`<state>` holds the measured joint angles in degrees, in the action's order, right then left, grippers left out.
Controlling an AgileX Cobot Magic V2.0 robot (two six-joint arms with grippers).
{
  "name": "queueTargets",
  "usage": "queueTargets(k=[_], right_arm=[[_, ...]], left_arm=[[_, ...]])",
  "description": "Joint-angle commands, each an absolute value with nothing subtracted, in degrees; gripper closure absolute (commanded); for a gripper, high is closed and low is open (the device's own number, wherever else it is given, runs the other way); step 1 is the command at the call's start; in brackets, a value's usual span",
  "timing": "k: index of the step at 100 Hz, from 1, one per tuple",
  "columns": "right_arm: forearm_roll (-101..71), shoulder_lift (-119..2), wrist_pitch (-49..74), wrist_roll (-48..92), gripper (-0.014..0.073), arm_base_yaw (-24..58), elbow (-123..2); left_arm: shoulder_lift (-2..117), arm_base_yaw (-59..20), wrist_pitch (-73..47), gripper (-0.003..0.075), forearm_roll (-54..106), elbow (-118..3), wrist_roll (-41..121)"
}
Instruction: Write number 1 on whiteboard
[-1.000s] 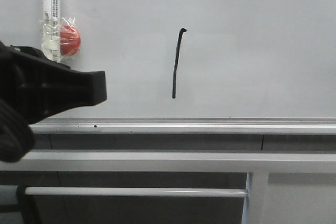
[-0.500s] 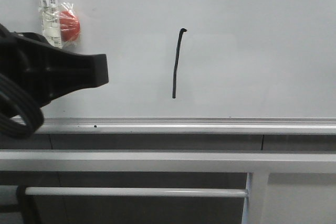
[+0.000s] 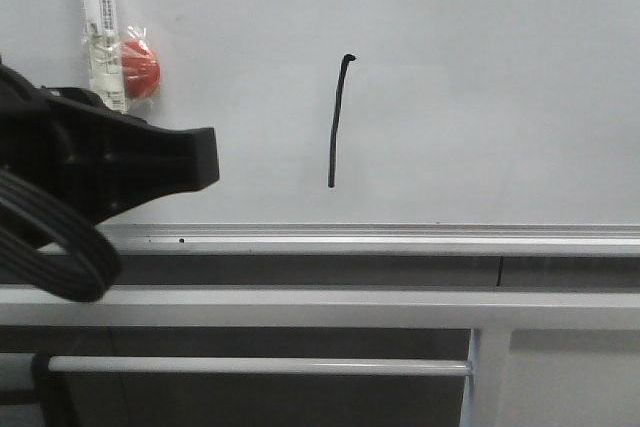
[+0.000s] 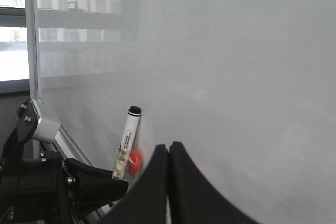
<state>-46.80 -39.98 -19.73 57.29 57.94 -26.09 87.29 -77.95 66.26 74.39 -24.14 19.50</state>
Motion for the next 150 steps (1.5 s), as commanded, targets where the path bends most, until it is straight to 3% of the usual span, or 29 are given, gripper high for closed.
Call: queueTargets(k=[1, 92, 117, 150], right_arm=[[-45.7, -39.6, -22.9, 57.9, 0.0657, 57.8, -27.5], [-45.7, -39.6, -22.9, 57.9, 0.0657, 57.8, -27.5], [-45.7, -39.6, -22.9, 57.9, 0.0657, 57.8, -27.5], [-45.7, -39.6, -22.9, 57.9, 0.0657, 57.8, -27.5]], left_arm=[[87.4, -77.9, 75.7, 0.0741, 72.3, -25.3, 17.1], [88.1, -72.8, 75.6, 0.0741, 65.6, -25.3, 15.9], [84.7, -79.1, 75.4, 0.0741, 78.1, -25.3, 19.3], [83.6, -79.2, 69.1, 0.0741, 84.9, -27.9, 24.1]])
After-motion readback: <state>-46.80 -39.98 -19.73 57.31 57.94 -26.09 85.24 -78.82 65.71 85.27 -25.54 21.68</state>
